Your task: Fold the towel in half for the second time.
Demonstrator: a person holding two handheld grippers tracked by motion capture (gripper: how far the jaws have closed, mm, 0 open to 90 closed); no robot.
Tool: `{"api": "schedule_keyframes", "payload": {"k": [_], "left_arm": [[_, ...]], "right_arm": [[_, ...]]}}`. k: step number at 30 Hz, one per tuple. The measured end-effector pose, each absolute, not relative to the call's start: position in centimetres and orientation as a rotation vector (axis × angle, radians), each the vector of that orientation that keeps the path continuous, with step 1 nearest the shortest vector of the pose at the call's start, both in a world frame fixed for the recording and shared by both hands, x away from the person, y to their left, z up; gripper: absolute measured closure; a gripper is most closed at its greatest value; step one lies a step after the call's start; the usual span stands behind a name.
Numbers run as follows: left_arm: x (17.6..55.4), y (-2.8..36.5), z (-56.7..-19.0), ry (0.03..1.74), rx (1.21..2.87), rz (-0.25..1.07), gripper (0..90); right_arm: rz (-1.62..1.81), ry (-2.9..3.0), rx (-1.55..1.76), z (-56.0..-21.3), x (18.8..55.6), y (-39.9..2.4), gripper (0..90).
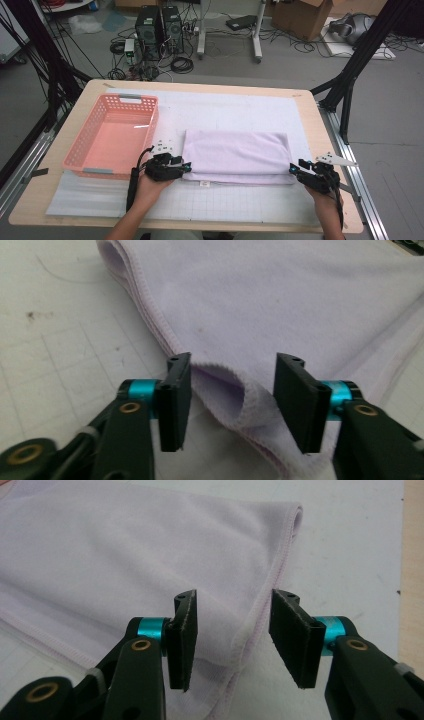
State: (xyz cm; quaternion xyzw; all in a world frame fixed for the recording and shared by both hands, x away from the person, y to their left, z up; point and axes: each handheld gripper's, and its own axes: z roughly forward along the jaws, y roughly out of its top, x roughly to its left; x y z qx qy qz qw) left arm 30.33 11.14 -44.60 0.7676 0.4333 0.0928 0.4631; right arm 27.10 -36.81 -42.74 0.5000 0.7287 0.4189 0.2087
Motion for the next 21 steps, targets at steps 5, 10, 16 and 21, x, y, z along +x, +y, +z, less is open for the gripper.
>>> {"api": "schedule_keyframes", "payload": {"k": [5,10,16,21], "left_arm": [[29.8,11.1,-44.8,1.087,1.906,0.219,68.8],[29.5,11.1,-44.6,1.072,1.907,0.253,81.2],[28.9,11.5,-43.8,1.034,1.857,0.257,85.3],[28.4,12.1,-43.3,1.028,1.834,0.233,85.6]], "right_arm": [[1.100,2.085,1.425,-43.8,27.2,-36.8,61.3],[1.115,2.131,1.430,-44.1,27.3,-37.0,83.7],[1.126,2.108,1.408,-43.1,26.8,-36.8,84.3],[1.164,2.094,1.399,-42.3,25.8,-36.9,84.3]]}}
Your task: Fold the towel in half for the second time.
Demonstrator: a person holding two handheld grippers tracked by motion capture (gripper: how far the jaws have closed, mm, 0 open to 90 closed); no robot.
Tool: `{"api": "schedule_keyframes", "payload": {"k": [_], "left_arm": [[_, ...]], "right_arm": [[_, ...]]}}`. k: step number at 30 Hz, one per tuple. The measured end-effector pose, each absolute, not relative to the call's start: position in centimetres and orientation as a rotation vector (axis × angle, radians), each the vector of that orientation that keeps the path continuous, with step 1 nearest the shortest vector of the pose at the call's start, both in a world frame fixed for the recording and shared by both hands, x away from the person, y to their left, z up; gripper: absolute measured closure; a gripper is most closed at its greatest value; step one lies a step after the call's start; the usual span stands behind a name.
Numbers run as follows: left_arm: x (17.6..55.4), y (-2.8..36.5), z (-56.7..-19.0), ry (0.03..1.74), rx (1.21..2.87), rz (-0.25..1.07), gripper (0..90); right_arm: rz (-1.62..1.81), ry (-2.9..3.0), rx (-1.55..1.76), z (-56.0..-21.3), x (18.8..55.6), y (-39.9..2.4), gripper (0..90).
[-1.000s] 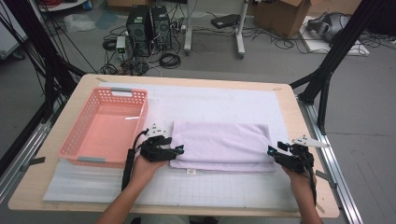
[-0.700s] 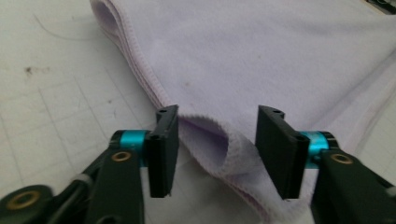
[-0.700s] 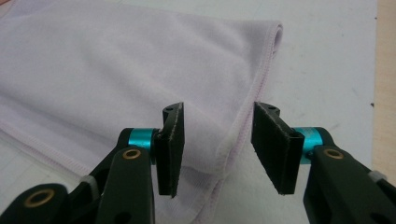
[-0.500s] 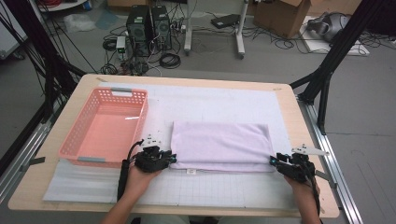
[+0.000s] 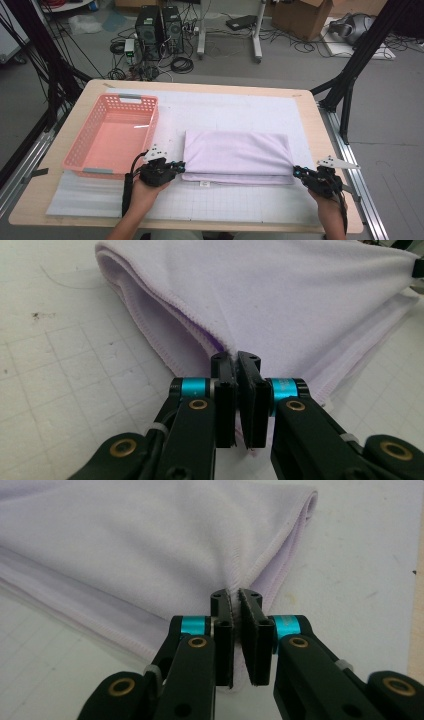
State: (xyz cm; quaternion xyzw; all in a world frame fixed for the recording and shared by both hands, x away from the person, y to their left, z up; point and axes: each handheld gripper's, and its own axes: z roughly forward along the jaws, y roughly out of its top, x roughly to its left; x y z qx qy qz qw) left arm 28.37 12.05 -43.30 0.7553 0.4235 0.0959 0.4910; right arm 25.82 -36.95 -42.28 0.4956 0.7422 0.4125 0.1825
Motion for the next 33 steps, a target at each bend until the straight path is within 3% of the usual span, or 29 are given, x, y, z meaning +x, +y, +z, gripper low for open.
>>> {"api": "schedule_keyframes", "payload": {"k": [7,8,9,10,14,27,33], "left_arm": [[27.0,13.0,-43.0,1.019,1.828,0.208,85.4],[26.9,13.0,-43.1,1.020,1.839,0.203,84.1],[26.9,13.0,-43.3,1.034,1.844,0.206,77.7],[27.1,13.0,-43.4,1.051,1.851,0.215,67.2],[27.6,12.7,-43.2,1.029,1.826,0.258,56.7],[29.1,11.8,-43.4,0.963,1.800,0.311,50.6],[29.6,11.6,-43.3,0.940,1.776,0.313,43.2]], "right_arm": [[1.183,2.105,1.398,-41.6,23.7,-37.3,83.7],[1.174,2.128,1.401,-41.7,23.7,-37.3,79.1],[1.144,2.137,1.409,-41.9,23.7,-37.2,67.9],[1.124,2.115,1.424,-42.0,23.7,-37.2,62.4],[1.175,2.034,1.408,-41.5,24.1,-37.4,63.7],[0.945,2.136,1.293,-44.2,29.6,-35.1,78.8],[1.014,2.063,1.347,-43.7,28.7,-36.4,61.2]]}}
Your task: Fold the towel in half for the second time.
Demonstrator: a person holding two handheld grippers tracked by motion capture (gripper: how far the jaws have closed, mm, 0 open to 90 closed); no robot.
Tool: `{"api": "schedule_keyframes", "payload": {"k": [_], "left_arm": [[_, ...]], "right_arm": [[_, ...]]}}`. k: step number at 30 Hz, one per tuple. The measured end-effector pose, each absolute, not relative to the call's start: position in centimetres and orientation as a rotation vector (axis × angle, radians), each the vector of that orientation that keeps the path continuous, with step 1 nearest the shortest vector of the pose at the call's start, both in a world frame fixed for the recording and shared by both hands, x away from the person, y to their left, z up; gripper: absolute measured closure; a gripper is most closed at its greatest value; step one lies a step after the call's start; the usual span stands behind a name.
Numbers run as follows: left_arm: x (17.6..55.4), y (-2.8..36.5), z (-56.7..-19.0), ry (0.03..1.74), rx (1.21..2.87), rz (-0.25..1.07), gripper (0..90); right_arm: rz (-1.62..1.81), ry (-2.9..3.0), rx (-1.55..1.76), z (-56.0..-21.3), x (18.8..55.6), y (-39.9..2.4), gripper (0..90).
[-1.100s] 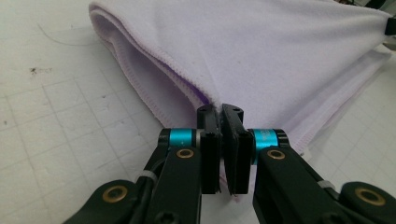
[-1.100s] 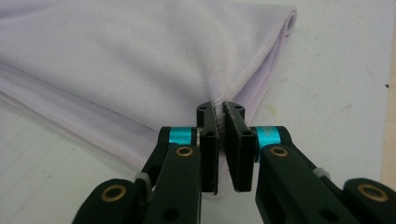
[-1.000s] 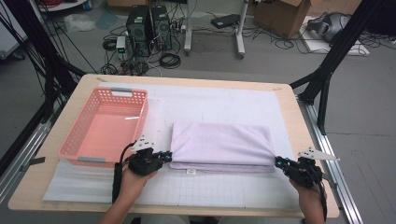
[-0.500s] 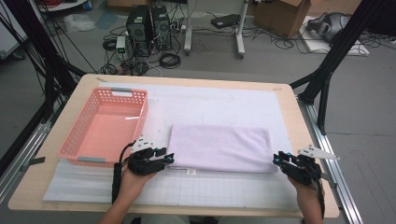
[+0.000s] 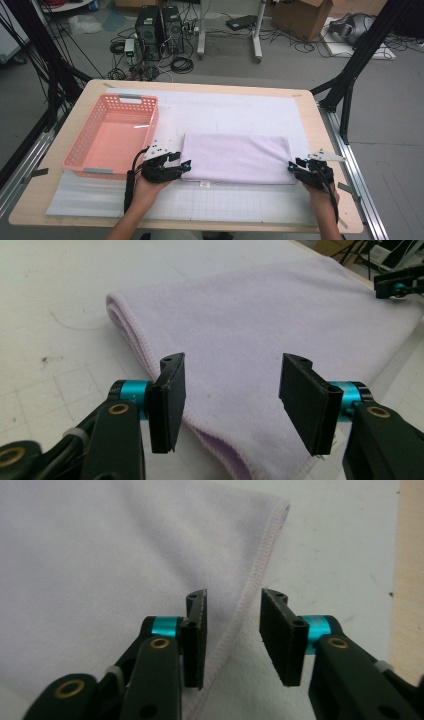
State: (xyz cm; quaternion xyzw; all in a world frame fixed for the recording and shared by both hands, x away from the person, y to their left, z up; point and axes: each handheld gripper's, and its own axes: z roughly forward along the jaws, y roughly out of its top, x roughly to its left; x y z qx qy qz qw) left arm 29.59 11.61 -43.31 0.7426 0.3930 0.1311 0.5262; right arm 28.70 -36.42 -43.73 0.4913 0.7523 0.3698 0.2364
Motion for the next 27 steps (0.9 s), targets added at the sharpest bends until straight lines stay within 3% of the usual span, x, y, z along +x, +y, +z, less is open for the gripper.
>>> {"api": "schedule_keyframes", "payload": {"k": [7,12,17,27], "left_arm": [[29.4,11.3,-43.2,0.900,1.765,0.324,36.7],[29.0,11.3,-43.0,0.876,1.760,0.330,29.1],[28.8,11.4,-42.8,0.882,1.728,0.344,20.1],[28.7,11.3,-42.9,0.876,1.747,0.355,20.1]], "right_arm": [[1.172,1.989,1.301,-42.1,26.6,-37.9,43.5],[1.256,1.956,1.222,-41.5,26.1,-37.3,25.8],[1.247,1.984,1.165,-41.4,26.1,-36.5,22.1],[1.249,1.992,1.168,-41.5,26.2,-36.3,20.2]]}}
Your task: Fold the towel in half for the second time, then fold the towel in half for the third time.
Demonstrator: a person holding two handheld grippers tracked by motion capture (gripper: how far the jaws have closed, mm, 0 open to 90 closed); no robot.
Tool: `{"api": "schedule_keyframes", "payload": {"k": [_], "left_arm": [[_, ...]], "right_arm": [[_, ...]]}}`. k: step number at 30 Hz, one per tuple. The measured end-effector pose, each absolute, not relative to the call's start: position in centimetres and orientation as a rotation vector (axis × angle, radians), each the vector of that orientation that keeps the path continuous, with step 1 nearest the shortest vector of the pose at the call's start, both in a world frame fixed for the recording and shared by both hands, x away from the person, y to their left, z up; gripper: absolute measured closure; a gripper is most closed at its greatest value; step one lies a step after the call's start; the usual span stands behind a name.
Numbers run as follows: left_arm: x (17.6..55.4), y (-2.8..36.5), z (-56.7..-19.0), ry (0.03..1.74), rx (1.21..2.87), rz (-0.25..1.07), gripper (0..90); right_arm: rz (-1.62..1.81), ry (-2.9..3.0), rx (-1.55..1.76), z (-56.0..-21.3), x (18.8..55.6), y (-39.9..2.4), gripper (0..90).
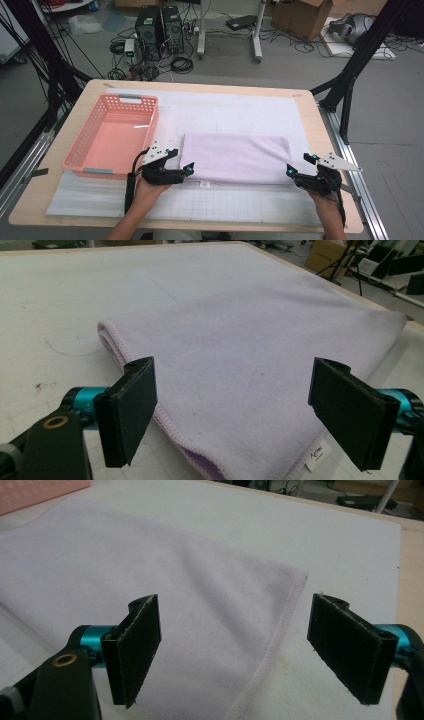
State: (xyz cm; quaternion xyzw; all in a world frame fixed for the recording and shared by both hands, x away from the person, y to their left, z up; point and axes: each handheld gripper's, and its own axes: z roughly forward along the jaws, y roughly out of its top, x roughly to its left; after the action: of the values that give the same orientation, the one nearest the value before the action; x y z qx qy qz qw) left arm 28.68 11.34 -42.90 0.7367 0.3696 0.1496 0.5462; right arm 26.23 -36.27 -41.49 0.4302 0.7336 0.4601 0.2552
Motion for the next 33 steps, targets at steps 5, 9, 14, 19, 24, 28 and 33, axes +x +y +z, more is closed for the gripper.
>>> {"api": "schedule_keyframes", "payload": {"k": [5,9,14,19,24,28,33], "left_arm": [[28.68,11.42,-42.97,0.881,1.749,0.355,20.3],[28.75,11.43,-43.01,0.885,1.751,0.353,20.6],[28.71,11.33,-43.04,0.881,1.756,0.355,21.0],[28.72,11.31,-43.11,0.902,1.754,0.350,21.3],[28.75,11.10,-43.31,0.914,1.766,0.329,21.8],[28.72,10.89,-43.49,0.926,1.788,0.318,23.8],[28.84,10.67,-43.86,0.951,1.821,0.299,26.9]], "right_arm": [[1.248,1.992,1.165,-41.42,26.22,-36.20,20.1],[1.254,1.984,1.166,-41.41,26.26,-36.25,20.1],[1.252,1.989,1.173,-41.49,26.36,-36.25,20.1],[1.253,1.997,1.171,-41.65,26.46,-36.20,20.0],[1.253,2.011,1.167,-41.68,26.52,-36.15,19.9],[1.258,2.020,1.177,-41.85,26.52,-36.23,19.1],[1.257,2.028,1.178,-41.93,26.59,-36.20,18.8]]}}
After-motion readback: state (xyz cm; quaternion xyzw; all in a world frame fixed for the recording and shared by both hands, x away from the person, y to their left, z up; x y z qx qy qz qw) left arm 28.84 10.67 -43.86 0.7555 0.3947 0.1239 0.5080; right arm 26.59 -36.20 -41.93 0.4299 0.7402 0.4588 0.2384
